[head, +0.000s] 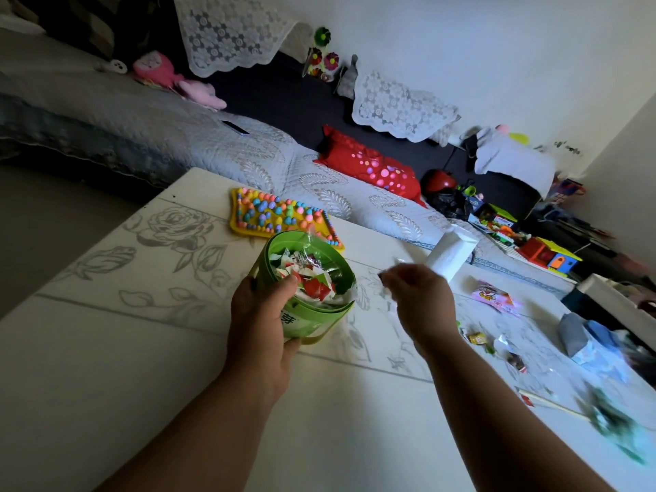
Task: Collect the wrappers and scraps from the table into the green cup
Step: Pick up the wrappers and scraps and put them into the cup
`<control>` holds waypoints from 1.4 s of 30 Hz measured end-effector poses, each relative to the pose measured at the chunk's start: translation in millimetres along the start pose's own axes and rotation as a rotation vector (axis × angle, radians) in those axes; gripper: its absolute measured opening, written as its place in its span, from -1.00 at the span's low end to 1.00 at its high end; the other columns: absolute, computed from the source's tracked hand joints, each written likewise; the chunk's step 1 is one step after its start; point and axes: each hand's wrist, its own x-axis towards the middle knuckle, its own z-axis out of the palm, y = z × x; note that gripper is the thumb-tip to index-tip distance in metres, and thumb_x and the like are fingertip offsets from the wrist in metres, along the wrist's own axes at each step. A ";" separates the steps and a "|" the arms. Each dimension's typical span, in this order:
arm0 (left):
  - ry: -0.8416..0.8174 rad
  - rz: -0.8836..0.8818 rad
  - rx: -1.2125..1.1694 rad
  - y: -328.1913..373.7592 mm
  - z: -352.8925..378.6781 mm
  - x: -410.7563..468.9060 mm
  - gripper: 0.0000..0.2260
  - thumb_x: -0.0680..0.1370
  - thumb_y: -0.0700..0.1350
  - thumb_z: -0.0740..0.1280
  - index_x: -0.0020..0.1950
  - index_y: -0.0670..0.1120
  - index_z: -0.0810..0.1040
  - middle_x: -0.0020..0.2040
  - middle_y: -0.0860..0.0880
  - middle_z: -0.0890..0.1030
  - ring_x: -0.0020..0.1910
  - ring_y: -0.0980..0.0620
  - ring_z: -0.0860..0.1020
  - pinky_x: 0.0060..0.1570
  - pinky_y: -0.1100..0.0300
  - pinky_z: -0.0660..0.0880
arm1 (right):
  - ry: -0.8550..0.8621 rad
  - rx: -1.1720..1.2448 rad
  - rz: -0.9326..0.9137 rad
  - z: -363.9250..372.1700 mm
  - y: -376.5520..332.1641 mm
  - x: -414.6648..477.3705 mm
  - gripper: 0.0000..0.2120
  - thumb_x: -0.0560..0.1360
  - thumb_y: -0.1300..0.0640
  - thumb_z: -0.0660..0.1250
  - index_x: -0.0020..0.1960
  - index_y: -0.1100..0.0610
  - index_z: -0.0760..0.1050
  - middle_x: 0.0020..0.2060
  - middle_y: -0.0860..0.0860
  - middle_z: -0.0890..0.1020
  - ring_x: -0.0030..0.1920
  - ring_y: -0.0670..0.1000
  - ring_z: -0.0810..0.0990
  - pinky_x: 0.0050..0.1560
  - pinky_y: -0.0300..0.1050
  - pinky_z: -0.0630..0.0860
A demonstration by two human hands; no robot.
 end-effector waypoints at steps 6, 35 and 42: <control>-0.023 -0.016 -0.005 -16.6 17.1 -12.3 -0.62 0.53 -0.08 0.41 0.31 0.19 0.51 0.23 0.06 0.61 0.18 -0.05 0.59 0.09 -0.07 0.53 | -0.294 -0.057 -0.106 -16.3 -59.3 -7.2 -0.87 0.44 0.10 0.39 -0.29 -0.03 0.60 -0.34 -0.05 0.67 -0.35 -0.09 0.54 -0.12 -0.11 0.47; -0.024 -0.028 0.044 -46.6 35.1 -14.9 -0.60 0.54 -0.13 0.36 0.35 0.17 0.53 0.19 0.03 0.66 0.13 -0.05 0.63 0.01 0.02 0.56 | -0.190 -0.514 0.238 38.2 139.1 97.8 -0.76 0.49 0.10 0.22 0.02 0.11 0.63 0.03 0.11 0.66 0.06 0.15 0.61 -0.10 -0.20 0.39; -0.049 -0.014 0.057 -50.2 42.3 -24.7 -0.60 0.55 -0.15 0.35 0.37 0.13 0.52 0.24 0.02 0.65 0.14 -0.05 0.62 -0.04 0.04 0.55 | -0.239 -0.236 0.269 -5.1 131.2 70.1 -0.89 0.41 0.10 0.43 -0.12 0.11 0.68 -0.26 0.06 0.68 -0.23 0.05 0.61 -0.20 -0.19 0.45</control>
